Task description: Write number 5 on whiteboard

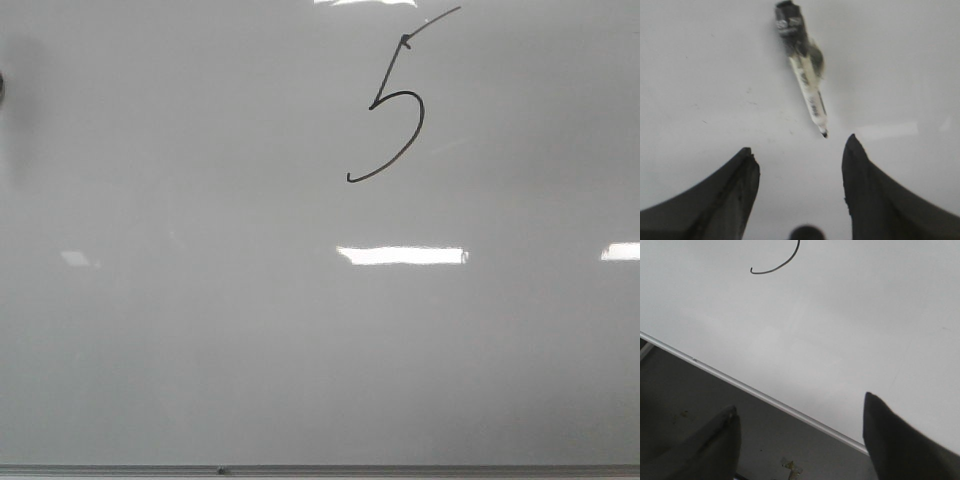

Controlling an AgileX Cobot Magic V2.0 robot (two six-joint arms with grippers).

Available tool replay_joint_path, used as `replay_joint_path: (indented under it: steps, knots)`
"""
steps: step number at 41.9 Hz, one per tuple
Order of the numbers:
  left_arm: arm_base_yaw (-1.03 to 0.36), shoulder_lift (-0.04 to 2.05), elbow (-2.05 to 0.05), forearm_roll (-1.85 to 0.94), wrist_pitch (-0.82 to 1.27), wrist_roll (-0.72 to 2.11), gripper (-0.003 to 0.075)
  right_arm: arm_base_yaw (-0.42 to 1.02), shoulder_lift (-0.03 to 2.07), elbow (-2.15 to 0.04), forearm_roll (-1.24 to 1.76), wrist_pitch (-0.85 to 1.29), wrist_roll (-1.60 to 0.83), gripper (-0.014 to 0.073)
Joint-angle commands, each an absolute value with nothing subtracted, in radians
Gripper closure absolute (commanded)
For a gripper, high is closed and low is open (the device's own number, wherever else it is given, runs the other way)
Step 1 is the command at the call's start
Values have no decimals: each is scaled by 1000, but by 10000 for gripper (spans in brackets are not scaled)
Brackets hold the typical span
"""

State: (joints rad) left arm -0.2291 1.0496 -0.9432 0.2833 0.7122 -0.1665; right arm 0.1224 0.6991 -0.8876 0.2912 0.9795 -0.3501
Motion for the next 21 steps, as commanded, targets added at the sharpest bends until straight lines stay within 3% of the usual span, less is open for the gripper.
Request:
replay_joint_path:
  steps: [1, 8, 16, 18, 21]
  knots:
    - [-310, 964, -1002, 158, 823, -8, 344, 115, 692, -939, 304, 992, -370, 57]
    - [-437, 852, -1004, -89, 851, 154, 344, 115, 692, -956, 304, 1046, -370, 57]
    - [-514, 792, -1004, -108, 758, 154, 344, 115, 692, -955, 304, 995, -370, 62]
    - [-514, 800, -1004, -108, 754, 154, 344, 115, 692, -955, 304, 985, -370, 106]
    - [-514, 802, -1004, -108, 754, 154, 349, 115, 692, -955, 304, 977, -370, 239]
